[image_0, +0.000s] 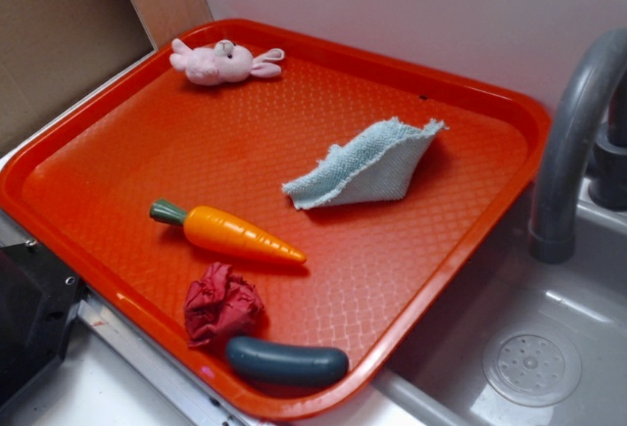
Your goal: Grab the carrot.
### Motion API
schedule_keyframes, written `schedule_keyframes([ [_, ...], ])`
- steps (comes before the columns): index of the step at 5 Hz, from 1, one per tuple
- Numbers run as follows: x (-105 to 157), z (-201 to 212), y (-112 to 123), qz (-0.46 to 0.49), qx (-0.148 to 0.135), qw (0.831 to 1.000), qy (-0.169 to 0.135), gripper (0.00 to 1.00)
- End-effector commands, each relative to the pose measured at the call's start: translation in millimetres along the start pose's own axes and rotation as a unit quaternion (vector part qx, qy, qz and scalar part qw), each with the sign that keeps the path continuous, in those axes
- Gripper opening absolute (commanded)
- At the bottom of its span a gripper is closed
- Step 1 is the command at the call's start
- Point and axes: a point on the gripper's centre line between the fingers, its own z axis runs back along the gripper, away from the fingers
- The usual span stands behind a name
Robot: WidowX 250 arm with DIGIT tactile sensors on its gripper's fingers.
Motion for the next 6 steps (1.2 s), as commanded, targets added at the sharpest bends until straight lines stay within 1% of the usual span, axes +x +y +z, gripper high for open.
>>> schedule_keyframes([
  [1, 0, 0, 0, 0.0, 0.0, 1.0, 0.0, 1.0],
  [2, 11, -4, -8, -0.02, 0.003, 1.0, -0.022, 1.0],
  [3, 29, -22, -22, -0.121, -0.014, 0.991, -0.051, 1.0],
  [4, 43, -39, -51, -0.25, 0.021, 0.967, -0.054, 1.0],
  [5, 51, -59, -75, -0.371, 0.023, 0.928, -0.027, 1.0],
  [6, 46, -78, -84, -0.439, 0.038, 0.898, 0.001, 1.0],
])
